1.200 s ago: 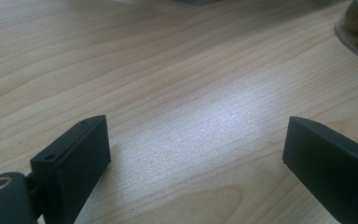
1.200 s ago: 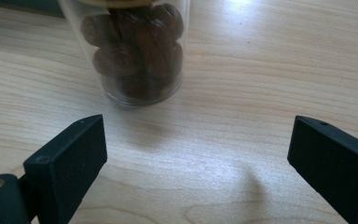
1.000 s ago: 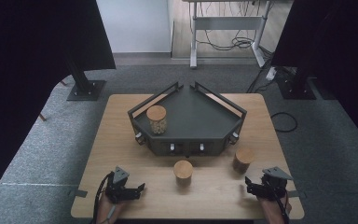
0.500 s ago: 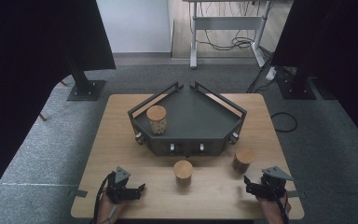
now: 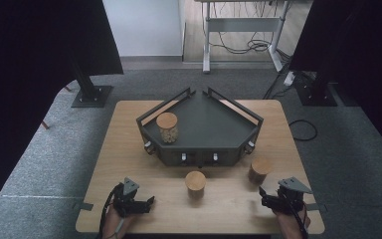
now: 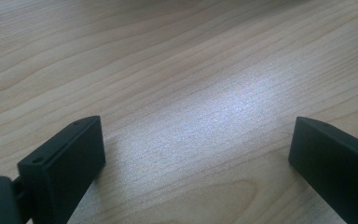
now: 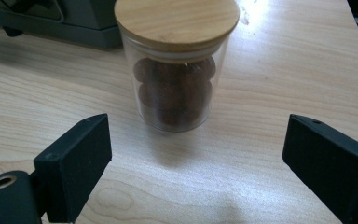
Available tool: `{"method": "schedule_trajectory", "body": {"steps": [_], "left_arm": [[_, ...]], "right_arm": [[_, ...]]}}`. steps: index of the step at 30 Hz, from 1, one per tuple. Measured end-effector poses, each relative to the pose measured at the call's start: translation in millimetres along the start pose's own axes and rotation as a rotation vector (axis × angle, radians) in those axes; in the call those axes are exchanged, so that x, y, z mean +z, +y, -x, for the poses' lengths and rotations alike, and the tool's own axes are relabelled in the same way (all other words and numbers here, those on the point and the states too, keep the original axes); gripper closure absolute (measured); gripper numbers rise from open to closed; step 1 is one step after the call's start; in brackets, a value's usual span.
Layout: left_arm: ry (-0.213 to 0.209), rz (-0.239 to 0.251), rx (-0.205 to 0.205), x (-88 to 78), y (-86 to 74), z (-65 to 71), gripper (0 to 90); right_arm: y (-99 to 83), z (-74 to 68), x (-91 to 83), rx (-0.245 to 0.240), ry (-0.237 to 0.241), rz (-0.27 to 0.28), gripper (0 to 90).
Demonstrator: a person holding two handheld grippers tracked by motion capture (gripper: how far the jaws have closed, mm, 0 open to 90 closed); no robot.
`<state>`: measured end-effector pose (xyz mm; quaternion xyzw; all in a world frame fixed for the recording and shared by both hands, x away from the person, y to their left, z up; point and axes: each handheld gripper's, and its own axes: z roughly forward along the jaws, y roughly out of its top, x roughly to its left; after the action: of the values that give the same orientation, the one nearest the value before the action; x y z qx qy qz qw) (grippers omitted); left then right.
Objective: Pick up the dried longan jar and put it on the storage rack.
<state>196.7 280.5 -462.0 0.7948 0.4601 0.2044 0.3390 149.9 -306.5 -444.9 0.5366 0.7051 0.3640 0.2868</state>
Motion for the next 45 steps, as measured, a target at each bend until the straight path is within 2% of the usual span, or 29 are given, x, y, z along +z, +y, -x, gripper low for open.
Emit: {"method": "schedule_trajectory", "body": {"steps": [24, 45], "left_arm": [[0.007, -0.003, -0.005, 0.6, 0.9, 1.4, 2.4], [0.008, -0.001, -0.006, 0.6, 0.7, 1.6, 2.6]], "right_arm": [[-1.3, -11.4, -9.6, 0.009, 0.037, 0.092, 5.5], [4.5, -20.4, -9.6, 0.000, 0.072, 0.114, 5.2]]}}
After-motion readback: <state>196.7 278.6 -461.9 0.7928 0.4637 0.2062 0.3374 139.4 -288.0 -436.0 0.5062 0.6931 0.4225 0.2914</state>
